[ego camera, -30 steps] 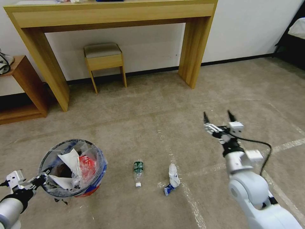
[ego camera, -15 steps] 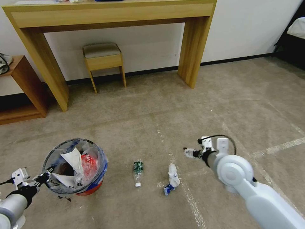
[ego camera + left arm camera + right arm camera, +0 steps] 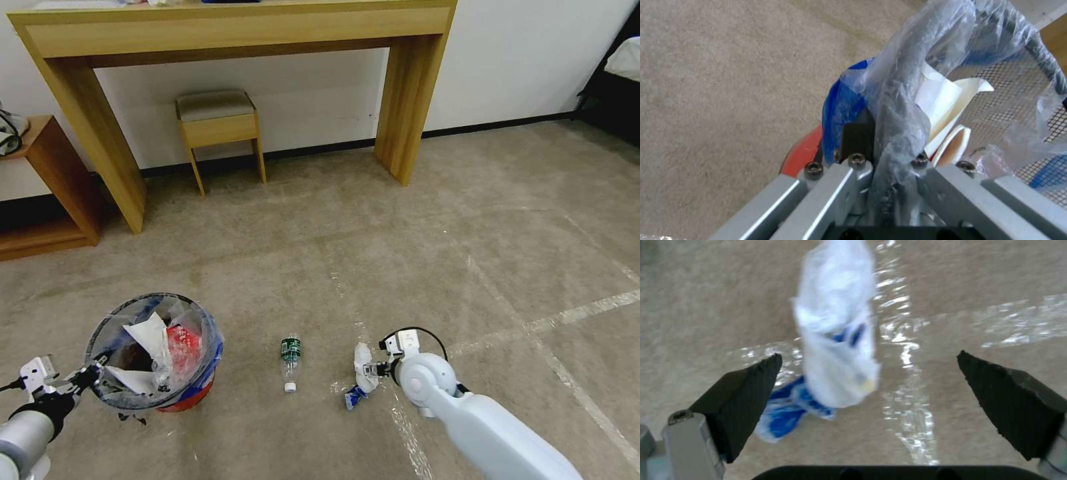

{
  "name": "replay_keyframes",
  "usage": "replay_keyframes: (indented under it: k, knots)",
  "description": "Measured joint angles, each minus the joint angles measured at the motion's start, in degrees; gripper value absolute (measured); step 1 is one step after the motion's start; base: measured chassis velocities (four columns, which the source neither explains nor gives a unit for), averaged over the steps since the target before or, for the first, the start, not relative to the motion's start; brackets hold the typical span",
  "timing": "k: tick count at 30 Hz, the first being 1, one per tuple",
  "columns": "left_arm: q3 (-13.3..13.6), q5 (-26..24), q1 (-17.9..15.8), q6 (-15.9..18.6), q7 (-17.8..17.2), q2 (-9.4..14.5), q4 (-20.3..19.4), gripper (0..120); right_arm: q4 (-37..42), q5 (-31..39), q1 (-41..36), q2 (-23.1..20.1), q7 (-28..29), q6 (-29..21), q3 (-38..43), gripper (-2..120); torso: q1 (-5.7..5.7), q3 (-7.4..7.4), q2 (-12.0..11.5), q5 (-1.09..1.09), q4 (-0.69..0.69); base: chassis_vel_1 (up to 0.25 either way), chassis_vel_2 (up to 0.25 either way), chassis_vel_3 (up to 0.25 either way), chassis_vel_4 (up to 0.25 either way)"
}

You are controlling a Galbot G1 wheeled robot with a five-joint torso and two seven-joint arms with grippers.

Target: Pick up the trash bin and place the garbage on the floor into it.

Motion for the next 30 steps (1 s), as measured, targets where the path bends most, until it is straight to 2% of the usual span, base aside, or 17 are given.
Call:
replay_keyframes:
  k: [7,17,22,30]
  knots:
    - [-0.1,-0.2,0.0,0.0,0.0,0.4,0.1,1,-1.7,-0.2,0.2,2.9,-0.3,0.1,-1.1,100,0.0,0.0,0.0,0.0,0.0,0.0,0.0,0.0,0.0]
    - [-0.2,-0.3,0.4,0.0,-0.1,0.3,-0.3,1,-8.3,-3.2,1.9,6.0,-3.7,1.2,-2.3,100,0.0,0.0,0.0,0.0,0.0,0.0,0.0,0.0,0.0]
    - [-0.5,-0.4,0.8,0.0,-0.1,0.1,-0.6,1,-12.1,-6.8,2.8,7.6,-6.7,4.2,-2.7,100,0.0,-0.01,0.0,0.01,0.0,0.0,0.0,0.0,0.0]
    - [-0.5,-0.4,1.0,-0.1,0.0,-0.2,-0.4,1,-15.3,-9.1,4.0,8.5,-8.6,5.8,-2.5,99,0.0,-0.01,0.0,0.01,0.0,0.0,0.0,0.0,0.0]
